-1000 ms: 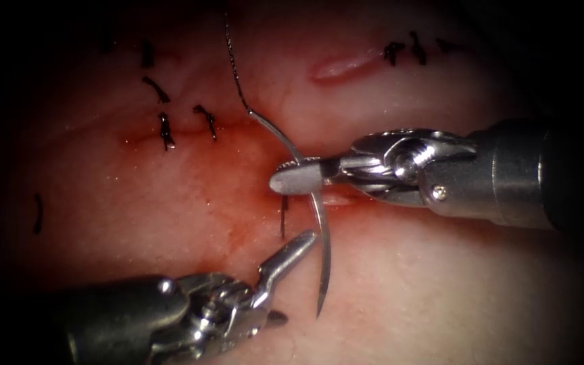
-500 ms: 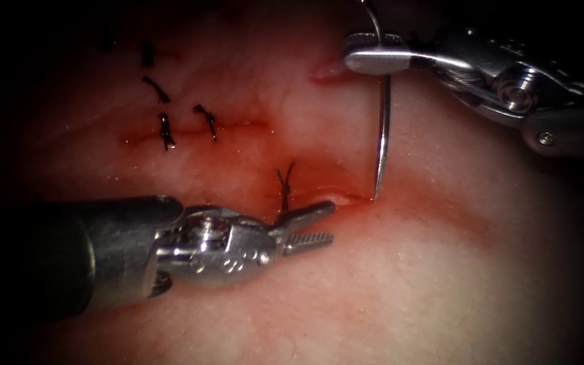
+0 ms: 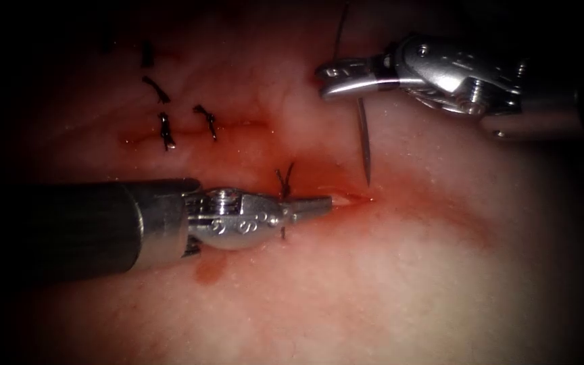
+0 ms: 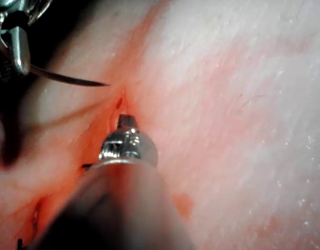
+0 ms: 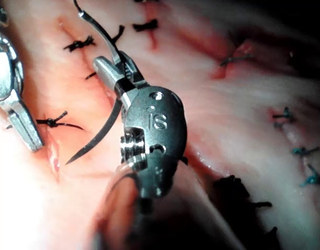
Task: Wound Closure
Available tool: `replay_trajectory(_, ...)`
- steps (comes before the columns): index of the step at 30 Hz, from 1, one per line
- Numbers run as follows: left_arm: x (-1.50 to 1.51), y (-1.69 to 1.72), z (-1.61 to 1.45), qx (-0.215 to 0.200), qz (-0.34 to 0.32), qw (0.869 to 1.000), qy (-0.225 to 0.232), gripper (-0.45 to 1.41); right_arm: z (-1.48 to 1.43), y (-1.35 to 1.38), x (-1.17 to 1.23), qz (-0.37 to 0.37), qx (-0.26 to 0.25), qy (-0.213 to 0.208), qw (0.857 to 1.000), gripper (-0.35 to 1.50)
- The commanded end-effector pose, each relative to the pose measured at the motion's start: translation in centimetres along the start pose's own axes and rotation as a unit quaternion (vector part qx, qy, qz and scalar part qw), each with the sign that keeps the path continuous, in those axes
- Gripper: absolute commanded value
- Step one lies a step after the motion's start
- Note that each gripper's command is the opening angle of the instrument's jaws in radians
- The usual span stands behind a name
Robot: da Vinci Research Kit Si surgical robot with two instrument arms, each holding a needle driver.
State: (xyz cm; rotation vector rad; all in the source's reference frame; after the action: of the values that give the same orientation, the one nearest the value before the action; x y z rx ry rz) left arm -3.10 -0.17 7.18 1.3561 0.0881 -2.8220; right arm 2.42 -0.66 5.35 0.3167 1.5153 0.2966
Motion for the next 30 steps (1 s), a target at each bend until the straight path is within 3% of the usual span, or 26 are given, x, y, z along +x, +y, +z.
replay_trajectory(1, -0.02, 0.00, 0.10, -0.003, 0.000, 1.000, -0.006, -0.43, 0.10, 0.12, -0.09, -0.008, -0.007, 0.004, 1.000, -0.35)
replay_trajectory(6, -0.11, 0.19, 0.21, -0.027, -0.001, 0.999, -0.034, -0.32, 0.07, 0.24, -0.31, -0.026, -0.048, 0.019, 0.998, -0.35)
replay_trajectory(13, -0.20, 0.26, 0.27, -0.040, -0.008, 0.998, -0.048, -0.20, 0.19, 0.31, -0.33, -0.031, -0.075, 0.026, 0.996, -0.35)
replay_trajectory(30, -0.22, 0.27, 0.24, -0.044, -0.009, 0.998, -0.050, -0.18, 0.24, 0.24, -0.36, -0.034, -0.078, 0.028, 0.996, -0.35)
